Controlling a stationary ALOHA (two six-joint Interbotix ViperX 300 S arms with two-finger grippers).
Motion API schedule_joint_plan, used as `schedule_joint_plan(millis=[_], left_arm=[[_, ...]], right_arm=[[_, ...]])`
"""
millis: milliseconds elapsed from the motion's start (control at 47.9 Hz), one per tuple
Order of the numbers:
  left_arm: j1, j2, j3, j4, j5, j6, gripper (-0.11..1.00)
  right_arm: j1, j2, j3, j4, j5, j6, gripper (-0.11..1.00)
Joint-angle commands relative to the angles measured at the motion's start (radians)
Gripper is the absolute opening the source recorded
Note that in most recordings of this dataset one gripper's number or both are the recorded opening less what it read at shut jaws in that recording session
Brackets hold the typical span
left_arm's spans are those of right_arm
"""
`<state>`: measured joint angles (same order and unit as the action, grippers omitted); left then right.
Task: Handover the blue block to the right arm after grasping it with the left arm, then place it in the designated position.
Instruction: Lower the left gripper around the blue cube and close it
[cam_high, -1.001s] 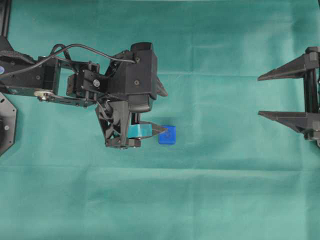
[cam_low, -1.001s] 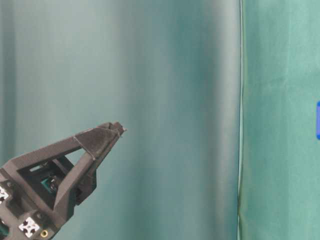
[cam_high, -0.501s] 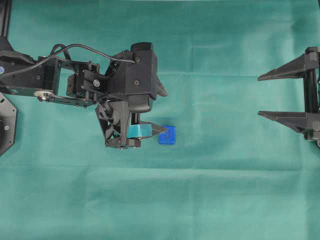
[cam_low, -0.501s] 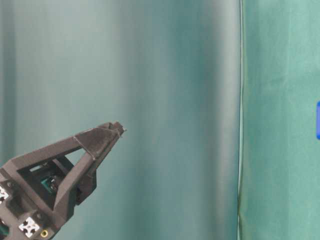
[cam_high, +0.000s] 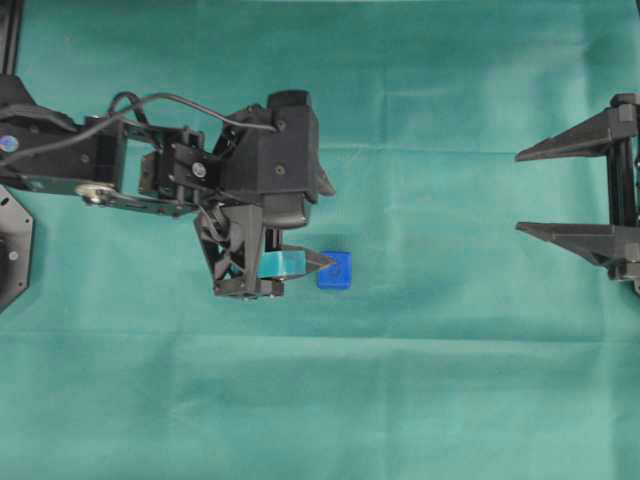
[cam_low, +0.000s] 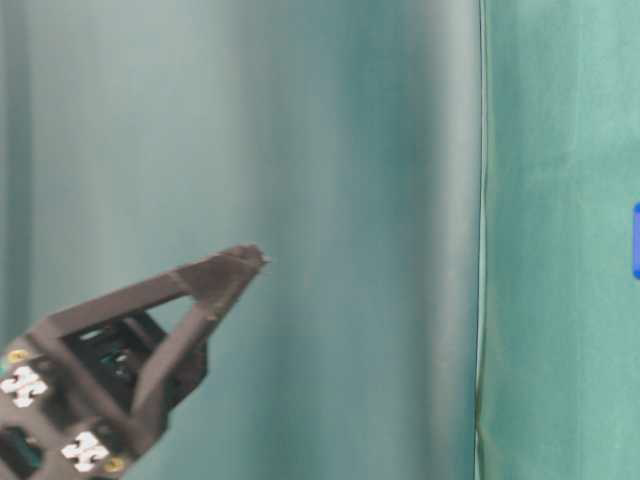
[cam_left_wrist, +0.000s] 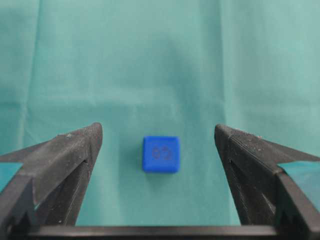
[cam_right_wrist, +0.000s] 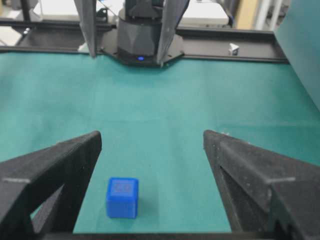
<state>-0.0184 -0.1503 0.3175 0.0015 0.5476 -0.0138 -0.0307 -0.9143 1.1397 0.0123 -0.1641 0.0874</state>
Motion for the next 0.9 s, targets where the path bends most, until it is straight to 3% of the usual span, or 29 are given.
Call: schedule_joint_plan(millis=[0,417,876], left_arm=[[-0.005,0.003,0.006,0.000,-0.020,0.002,1.00],[-0.006,0.112,0.129,0.000,-0.206,0.005,1.00],[-0.017,0.267,0.160,-0.002,-0.339,0.006,1.00]], right_arm=[[-0.002,0.005,-0.028,0.000,-0.003,0.000,0.93],[-0.005,0.006,-0.026,-0.003,-0.003,0.000,0.93],[-0.021,0.023,-0.023,-0.002,-0.005,0.000,0.93]])
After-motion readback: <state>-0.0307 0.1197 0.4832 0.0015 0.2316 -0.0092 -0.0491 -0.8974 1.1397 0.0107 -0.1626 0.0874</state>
